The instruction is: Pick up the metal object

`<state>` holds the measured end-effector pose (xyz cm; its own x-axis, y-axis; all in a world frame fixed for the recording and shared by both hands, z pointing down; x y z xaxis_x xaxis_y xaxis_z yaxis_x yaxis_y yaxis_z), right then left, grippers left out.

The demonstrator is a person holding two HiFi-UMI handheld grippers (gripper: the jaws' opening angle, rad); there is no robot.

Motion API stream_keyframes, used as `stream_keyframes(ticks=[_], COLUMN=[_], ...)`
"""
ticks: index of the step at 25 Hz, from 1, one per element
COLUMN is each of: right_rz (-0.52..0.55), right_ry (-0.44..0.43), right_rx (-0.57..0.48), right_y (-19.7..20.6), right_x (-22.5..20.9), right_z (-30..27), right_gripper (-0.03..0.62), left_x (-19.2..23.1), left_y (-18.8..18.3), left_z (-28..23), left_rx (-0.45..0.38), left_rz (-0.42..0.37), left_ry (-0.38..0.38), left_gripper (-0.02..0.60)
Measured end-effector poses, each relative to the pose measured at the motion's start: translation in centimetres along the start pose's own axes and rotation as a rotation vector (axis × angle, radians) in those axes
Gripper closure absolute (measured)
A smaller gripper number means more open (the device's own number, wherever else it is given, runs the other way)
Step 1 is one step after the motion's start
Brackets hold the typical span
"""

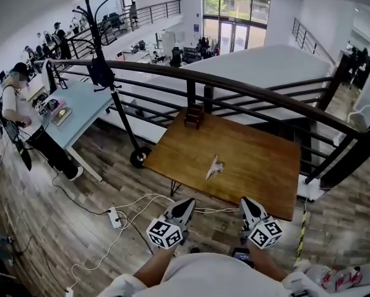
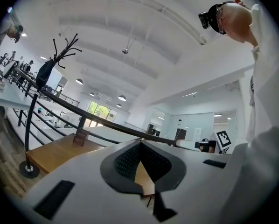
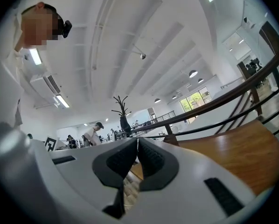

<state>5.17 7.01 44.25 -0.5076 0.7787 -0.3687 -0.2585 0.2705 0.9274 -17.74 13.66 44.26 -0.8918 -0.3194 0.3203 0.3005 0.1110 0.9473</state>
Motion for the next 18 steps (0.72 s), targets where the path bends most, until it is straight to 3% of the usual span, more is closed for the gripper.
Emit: stream_keyframes(ticks=[10, 18], right_rz=[-0.035, -0.066], right_ry=[0.033, -0.021], right_rx=[0.023, 0.009], right_y=[1.0, -0.1], right_x=[-2.9, -7.2], right_z=[-5.6, -12.8], right_gripper=[0.568, 0.569], left_x=[5.5, 10.0], left_y=[0.6, -1.9], left_z=[-3.3, -7.8], left_rx=[0.034, 0.035], left_rz=[0.052, 0.027], left_ry=[0.008, -0.044], left_gripper=[0.569, 0.569])
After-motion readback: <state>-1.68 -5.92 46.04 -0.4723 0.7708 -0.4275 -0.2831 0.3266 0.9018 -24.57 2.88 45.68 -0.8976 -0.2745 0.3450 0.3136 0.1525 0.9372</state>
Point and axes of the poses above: the fingertips, and each gripper's own axes: z backward along the fingers, x to its left, y out of its underside, the point moved 4 cm from there along z, backward along the fingers, and after that the axes turned 5 degrees about -y, right-handed, at the moved point
